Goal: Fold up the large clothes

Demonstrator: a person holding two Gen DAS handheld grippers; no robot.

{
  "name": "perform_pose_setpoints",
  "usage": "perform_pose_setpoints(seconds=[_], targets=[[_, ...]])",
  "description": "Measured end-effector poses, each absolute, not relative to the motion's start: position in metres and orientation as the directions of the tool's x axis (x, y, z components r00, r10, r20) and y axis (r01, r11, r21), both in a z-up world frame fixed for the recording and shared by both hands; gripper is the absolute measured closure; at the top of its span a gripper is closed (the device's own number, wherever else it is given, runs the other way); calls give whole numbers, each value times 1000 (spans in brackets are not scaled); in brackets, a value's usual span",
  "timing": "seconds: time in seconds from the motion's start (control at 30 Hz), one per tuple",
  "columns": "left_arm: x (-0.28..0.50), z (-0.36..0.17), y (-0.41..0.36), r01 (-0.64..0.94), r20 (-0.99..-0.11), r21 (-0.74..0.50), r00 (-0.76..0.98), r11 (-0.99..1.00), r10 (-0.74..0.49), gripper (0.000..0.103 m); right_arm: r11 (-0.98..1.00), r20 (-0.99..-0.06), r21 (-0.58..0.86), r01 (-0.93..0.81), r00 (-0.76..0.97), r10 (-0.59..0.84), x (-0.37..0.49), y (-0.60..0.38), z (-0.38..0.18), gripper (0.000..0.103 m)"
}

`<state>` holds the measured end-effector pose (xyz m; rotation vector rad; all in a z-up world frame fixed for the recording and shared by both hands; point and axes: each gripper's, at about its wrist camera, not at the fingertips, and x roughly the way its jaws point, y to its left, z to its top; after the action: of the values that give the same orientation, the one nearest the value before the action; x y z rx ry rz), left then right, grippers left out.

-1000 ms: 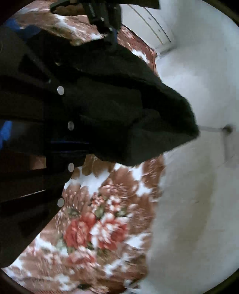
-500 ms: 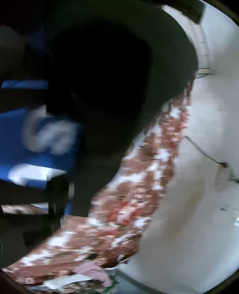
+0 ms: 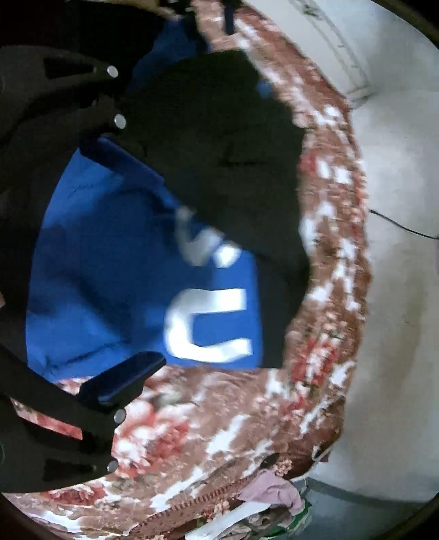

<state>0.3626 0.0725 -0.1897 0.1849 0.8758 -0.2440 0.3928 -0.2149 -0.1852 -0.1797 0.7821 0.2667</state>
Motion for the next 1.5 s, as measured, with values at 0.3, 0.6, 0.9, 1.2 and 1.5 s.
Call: perform_pose_setpoints(seconds=[0.3,0.6,0.9,1.2,1.5], targets=[[418,-156,35,243,-754,45,645,969,-127,6,929,-715,-162,-332,689,122,409,-143,-161,5],[432,-226,34,219,-807,29,580,975,-107,6,929,-796,-216,-300,606,11,418,-153,-235,5],[422,-279,21,265,-854,93,516,960,-60,5,903,-811,-300,-309,581,-70,411,-161,-282,5],[395,-210,27,259,-753,133,654,957,-73,6,927,-750,-225,-301,661,32,388,-169,-225,5],[406,-195,9,284,-746,121,658,951,-102,6,935,-722,-173,-310,685,94,405,-144,-210,5]])
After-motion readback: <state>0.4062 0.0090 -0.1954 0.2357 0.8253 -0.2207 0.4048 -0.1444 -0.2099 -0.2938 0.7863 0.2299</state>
